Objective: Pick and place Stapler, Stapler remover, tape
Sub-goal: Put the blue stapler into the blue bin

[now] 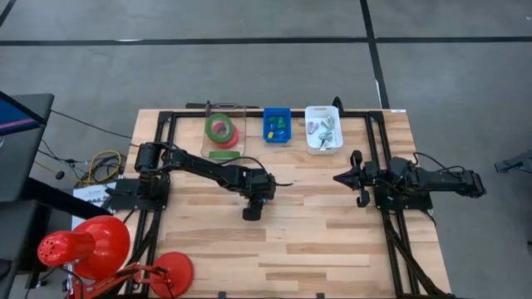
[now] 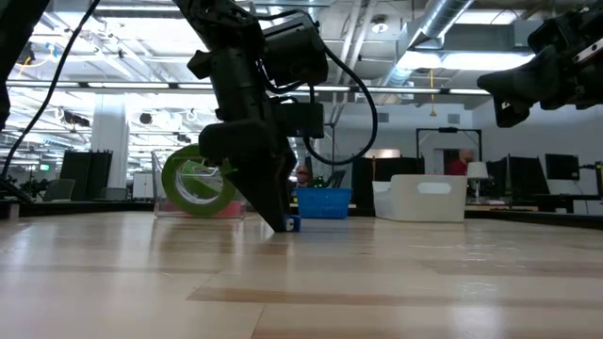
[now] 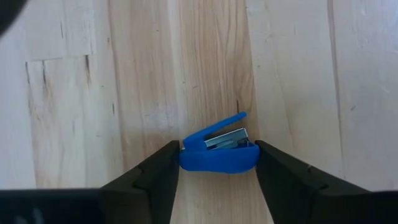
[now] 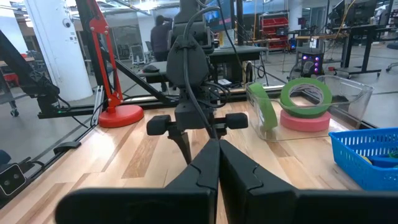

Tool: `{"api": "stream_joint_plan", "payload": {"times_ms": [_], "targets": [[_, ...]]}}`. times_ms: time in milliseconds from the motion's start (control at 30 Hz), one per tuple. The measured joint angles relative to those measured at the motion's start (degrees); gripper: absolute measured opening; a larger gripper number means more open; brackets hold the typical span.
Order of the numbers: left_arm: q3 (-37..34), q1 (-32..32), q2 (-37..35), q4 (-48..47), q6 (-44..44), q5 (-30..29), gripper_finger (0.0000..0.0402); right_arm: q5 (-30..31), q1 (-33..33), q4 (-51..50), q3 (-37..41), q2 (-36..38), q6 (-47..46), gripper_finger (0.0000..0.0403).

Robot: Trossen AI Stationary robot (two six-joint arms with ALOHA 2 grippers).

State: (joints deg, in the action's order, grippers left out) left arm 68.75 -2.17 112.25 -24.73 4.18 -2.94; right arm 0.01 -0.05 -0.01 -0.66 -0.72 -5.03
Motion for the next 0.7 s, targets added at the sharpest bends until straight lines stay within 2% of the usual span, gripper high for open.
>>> {"api": "stream_joint_plan", "payload": {"times_ms": [400, 700], "targets": [[-0.1, 0.0, -0.5, -0.3, 0.0, -0.3, 0.0183, 0.0, 0.0, 0.0, 0.0, 0.0, 0.0, 0.0], [-0.1, 1.4, -5.2, -1.0, 0.0, -0.2, 0.0183, 0.0, 0.0, 0.0, 0.0, 0.0, 0.0, 0.0]]}}
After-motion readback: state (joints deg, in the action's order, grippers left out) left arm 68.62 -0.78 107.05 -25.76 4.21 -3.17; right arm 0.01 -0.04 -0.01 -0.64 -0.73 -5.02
